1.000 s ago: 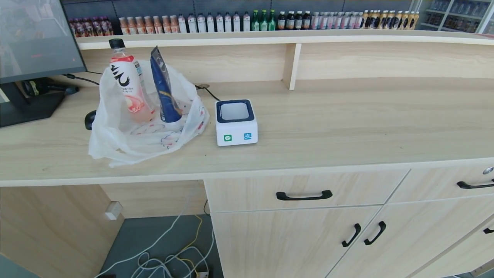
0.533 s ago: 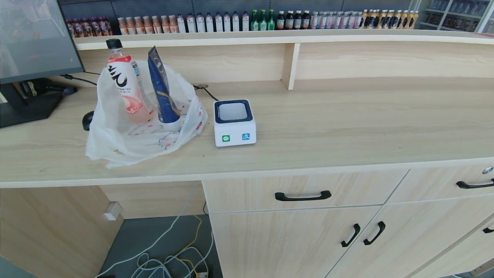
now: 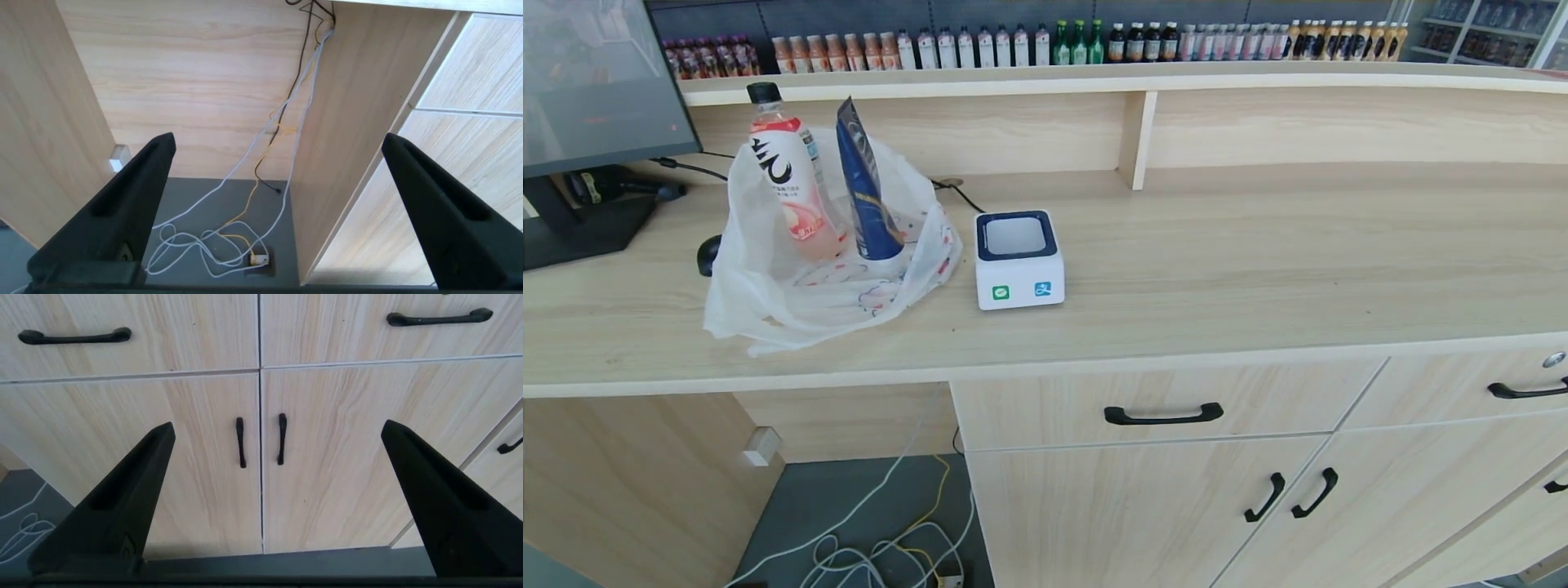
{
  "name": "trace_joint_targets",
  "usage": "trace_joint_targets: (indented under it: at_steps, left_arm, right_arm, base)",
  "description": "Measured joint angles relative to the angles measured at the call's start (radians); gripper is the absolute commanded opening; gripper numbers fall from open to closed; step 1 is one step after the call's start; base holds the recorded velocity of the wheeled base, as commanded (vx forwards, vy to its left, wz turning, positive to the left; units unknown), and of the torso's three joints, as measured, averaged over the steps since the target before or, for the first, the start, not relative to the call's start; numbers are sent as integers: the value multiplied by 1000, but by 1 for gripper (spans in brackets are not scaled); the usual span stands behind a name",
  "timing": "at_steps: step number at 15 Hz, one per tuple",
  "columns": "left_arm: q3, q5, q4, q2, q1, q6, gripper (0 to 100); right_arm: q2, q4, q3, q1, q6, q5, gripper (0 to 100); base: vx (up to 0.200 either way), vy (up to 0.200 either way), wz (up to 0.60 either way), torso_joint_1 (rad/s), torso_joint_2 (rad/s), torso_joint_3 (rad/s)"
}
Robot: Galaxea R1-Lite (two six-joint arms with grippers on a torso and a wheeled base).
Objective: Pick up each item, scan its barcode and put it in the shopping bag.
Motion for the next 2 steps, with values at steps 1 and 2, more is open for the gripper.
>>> trace_joint_targets:
  at_steps: [1,2]
  left_arm:
    - [0,0,0,0,0,-1,100]
    - [0,0,0,0,1,-2,100]
  right_arm:
    - [0,0,0,0,1,0,100]
    - [0,0,0,0,0,0,100]
  base:
    - [0,0,0,0,0,0]
    - [0,0,0,0,0,0]
